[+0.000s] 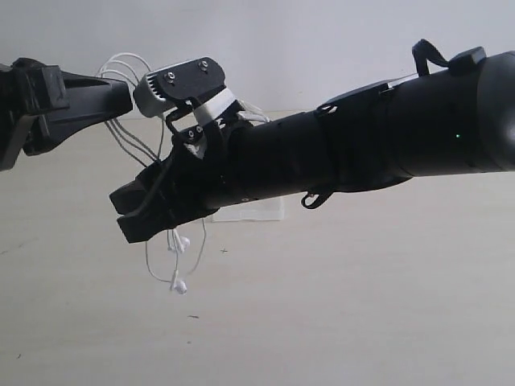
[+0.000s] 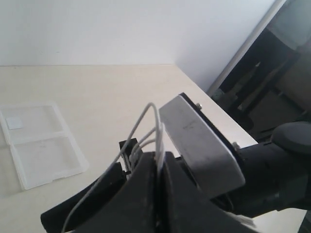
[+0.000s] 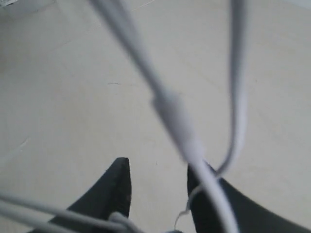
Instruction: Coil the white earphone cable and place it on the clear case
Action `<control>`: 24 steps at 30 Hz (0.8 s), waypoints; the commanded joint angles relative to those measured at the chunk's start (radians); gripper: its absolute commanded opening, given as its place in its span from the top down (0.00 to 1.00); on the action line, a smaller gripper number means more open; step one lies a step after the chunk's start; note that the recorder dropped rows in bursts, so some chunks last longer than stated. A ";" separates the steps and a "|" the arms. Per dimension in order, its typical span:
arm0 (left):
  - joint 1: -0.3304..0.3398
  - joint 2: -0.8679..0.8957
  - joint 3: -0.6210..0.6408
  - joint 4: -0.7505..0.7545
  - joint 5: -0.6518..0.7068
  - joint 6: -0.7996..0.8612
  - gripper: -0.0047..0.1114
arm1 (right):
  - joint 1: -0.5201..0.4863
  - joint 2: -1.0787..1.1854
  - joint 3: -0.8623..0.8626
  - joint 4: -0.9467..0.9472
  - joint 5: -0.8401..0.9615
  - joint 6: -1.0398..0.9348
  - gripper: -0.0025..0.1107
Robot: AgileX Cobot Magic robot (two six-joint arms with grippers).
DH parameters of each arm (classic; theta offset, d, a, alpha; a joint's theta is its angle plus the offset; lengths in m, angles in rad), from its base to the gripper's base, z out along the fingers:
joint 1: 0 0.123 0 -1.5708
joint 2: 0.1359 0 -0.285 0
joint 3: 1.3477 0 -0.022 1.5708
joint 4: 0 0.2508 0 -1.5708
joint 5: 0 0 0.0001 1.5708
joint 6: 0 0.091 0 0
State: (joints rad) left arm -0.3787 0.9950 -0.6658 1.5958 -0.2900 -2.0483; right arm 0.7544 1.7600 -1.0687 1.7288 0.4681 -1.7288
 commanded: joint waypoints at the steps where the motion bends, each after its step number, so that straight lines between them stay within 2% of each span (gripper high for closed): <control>1: -0.002 -0.005 -0.001 0.013 -0.001 0.008 0.96 | 0.002 0.000 -0.006 -0.063 0.007 0.060 0.65; 8: -0.002 -0.005 -0.001 0.017 0.007 0.008 0.96 | 0.002 0.000 -0.006 -0.163 0.007 0.143 0.68; 11: -0.002 -0.005 -0.001 0.017 0.007 0.008 0.96 | 0.002 0.000 -0.006 -0.165 0.007 0.143 0.65; 13: -0.002 -0.005 -0.001 0.017 0.007 0.008 0.96 | 0.002 0.000 -0.006 -0.165 0.007 0.135 0.56; 18: -0.002 -0.005 -0.001 0.017 0.007 0.008 0.96 | 0.002 0.000 -0.006 -0.169 0.003 0.114 0.14; 20: -0.002 -0.005 -0.001 0.017 0.007 0.008 0.96 | 0.002 0.000 -0.006 -0.169 -0.010 0.134 0.08; 24: -0.002 -0.005 -0.001 0.017 0.007 0.008 0.96 | 0.002 0.000 -0.006 -0.166 -0.033 0.162 0.07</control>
State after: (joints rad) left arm -0.3787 0.9950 -0.6658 1.6135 -0.2890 -2.0441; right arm 0.7544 1.7600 -1.0687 1.5688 0.4527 -1.5849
